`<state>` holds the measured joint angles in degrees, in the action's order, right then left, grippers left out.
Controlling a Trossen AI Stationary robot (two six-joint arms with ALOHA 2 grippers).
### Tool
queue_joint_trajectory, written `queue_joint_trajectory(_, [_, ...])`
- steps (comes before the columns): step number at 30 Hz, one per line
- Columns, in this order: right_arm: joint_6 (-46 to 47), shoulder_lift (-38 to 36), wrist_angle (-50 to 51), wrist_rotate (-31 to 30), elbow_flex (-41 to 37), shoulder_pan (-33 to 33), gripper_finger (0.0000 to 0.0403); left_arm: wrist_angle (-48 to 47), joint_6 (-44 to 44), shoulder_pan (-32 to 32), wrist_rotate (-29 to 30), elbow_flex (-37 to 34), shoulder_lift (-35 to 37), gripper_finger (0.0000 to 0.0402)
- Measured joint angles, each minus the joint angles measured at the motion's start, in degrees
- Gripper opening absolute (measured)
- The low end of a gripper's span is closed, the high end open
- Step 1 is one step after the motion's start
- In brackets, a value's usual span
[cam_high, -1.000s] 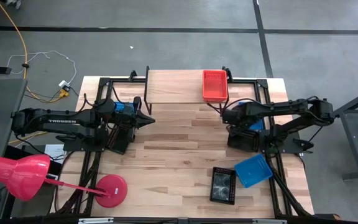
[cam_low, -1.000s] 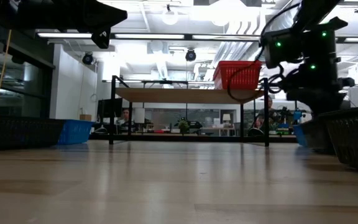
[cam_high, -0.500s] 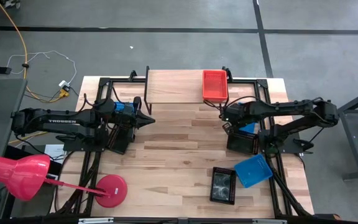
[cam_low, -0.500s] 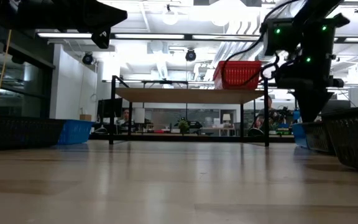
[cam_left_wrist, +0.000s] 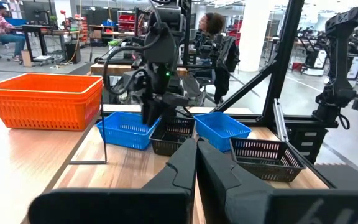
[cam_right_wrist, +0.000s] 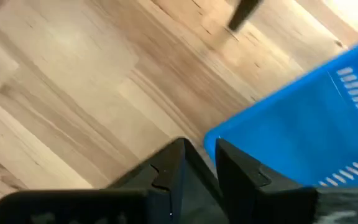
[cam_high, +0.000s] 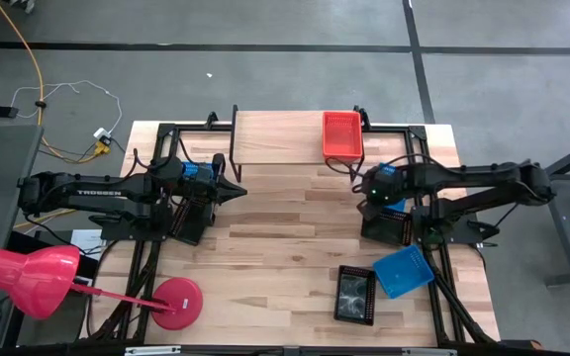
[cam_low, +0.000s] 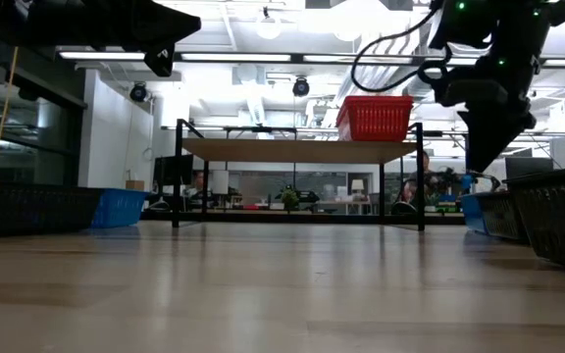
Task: Stack baskets on shelf by color
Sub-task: Put the top right blue basket on the shelf
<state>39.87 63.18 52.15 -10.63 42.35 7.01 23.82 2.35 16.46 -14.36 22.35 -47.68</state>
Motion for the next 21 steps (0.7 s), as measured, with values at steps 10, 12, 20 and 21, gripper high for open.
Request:
queue_joint_trajectory(10, [-0.76, 5.31, -0.36, -1.52, -0.04, -0.70, 0.0083, -0.02, 0.02, 0.00, -0.03, 0.00, 0.00, 0.0000])
queue_joint_trajectory(12, [-1.15, 5.65, -0.37, -3.36, -0.04, -0.70, 0.0092, -0.03, 0.01, -0.01, -0.02, 0.00, 0.00, 0.0000])
queue_joint_trajectory(20, [2.18, 5.92, 3.26, -5.07, -0.09, -0.68, 0.0135, -0.03, 0.02, 0.00, -0.04, 0.00, 0.00, 0.0000])
queue_joint_trajectory(21, [2.47, 6.06, 3.37, -5.38, -0.09, -0.68, 0.0137, -0.03, 0.02, 0.00, -0.04, 0.00, 0.00, 0.0000])
